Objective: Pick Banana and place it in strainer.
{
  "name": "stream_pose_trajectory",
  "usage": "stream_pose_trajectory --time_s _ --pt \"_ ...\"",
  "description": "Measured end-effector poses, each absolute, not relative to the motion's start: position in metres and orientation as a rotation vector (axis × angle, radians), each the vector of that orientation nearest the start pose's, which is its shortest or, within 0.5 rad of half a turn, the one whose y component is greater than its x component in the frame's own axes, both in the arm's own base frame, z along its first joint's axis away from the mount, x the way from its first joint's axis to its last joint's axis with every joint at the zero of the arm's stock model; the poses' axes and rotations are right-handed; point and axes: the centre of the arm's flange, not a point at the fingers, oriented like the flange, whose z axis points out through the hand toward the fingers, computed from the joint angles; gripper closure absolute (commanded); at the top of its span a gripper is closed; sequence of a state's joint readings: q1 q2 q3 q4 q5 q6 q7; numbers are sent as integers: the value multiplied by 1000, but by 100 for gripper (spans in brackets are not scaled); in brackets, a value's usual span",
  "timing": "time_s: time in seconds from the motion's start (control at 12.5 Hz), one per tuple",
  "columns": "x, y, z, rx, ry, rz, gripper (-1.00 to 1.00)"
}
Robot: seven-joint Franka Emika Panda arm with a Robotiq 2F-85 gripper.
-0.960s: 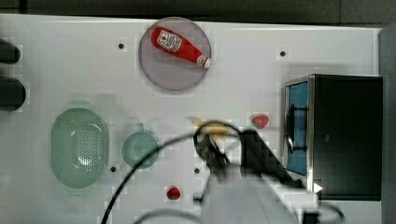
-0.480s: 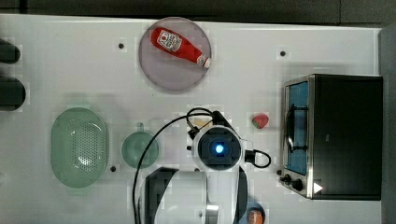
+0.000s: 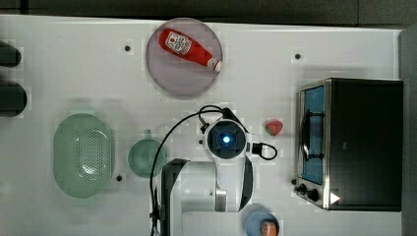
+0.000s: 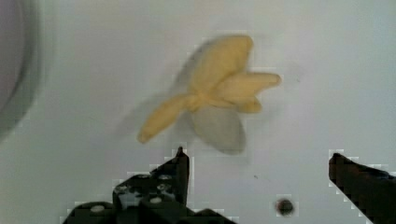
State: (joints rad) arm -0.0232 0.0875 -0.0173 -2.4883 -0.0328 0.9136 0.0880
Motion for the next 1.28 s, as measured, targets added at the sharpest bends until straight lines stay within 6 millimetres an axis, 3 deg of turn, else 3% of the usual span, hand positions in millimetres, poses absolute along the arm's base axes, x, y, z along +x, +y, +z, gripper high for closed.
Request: stream_pose_trajectory --time_s 0.16,0.32,0.56,0.64,0.8,1.12,1.28 --pt "469 -18 229 -2880 1364 83 -100" --pt "474 -24 197 -2848 1398 64 -100" --pt "450 -32 146 -2879 1426 189 -100" --pt "445 -33 138 -2878 1432 205 -92" --pt "449 -23 131 -2896 1393 196 -43" --pt "460 -1 140 -2893 1329 126 48" --pt "465 -1 146 -2888 1334 108 57"
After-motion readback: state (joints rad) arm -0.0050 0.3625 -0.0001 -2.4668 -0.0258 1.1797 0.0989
